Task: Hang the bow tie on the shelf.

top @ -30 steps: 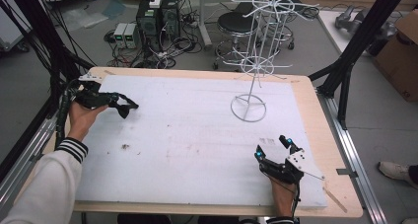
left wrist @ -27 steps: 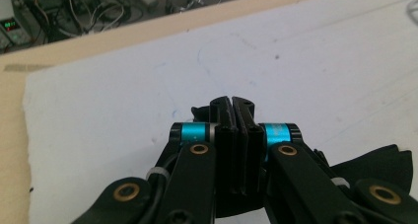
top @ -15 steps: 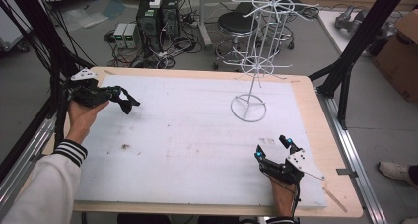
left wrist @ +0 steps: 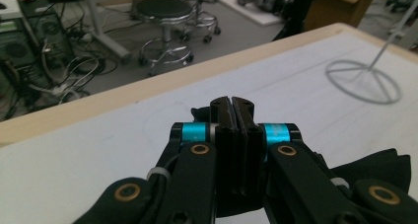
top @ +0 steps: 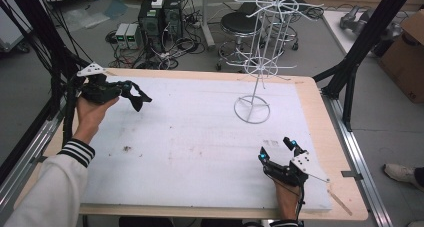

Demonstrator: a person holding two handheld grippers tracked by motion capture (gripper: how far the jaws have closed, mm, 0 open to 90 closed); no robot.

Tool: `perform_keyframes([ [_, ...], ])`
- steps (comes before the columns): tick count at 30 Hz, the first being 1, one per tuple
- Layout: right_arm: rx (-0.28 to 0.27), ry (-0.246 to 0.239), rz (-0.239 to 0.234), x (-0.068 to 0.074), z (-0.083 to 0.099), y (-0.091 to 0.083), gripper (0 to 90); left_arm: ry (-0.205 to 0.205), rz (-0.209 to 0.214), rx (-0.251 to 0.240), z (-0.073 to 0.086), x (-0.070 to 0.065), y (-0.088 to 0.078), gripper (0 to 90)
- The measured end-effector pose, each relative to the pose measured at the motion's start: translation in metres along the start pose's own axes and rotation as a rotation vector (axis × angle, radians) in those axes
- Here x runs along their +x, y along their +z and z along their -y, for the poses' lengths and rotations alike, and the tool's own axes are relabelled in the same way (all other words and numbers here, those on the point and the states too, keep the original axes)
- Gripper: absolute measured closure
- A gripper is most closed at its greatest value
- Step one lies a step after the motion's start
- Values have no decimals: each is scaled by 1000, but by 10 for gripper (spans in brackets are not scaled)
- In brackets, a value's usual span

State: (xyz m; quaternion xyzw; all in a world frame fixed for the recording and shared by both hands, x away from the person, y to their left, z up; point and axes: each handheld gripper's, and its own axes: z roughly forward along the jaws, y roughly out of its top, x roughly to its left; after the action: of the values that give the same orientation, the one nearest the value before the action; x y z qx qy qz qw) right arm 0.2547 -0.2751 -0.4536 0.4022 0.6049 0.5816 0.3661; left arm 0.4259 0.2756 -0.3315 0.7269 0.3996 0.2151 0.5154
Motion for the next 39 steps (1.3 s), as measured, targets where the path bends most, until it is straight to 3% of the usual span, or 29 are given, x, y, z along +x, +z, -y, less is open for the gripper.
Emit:
perform_keyframes([
  [8,-3,2,-3,0,0,0,107,45,62,-24,-18,-29,12,881],
  [22,-4,-1,-3,0,0,0,108,63,171,-104,-45,-81,22,881],
  [28,-5,2,-3,0,0,0,107,82,192,-102,-47,-102,27,881],
  [39,-4,3,-3,0,0,0,108,78,235,-143,-57,-134,37,881],
])
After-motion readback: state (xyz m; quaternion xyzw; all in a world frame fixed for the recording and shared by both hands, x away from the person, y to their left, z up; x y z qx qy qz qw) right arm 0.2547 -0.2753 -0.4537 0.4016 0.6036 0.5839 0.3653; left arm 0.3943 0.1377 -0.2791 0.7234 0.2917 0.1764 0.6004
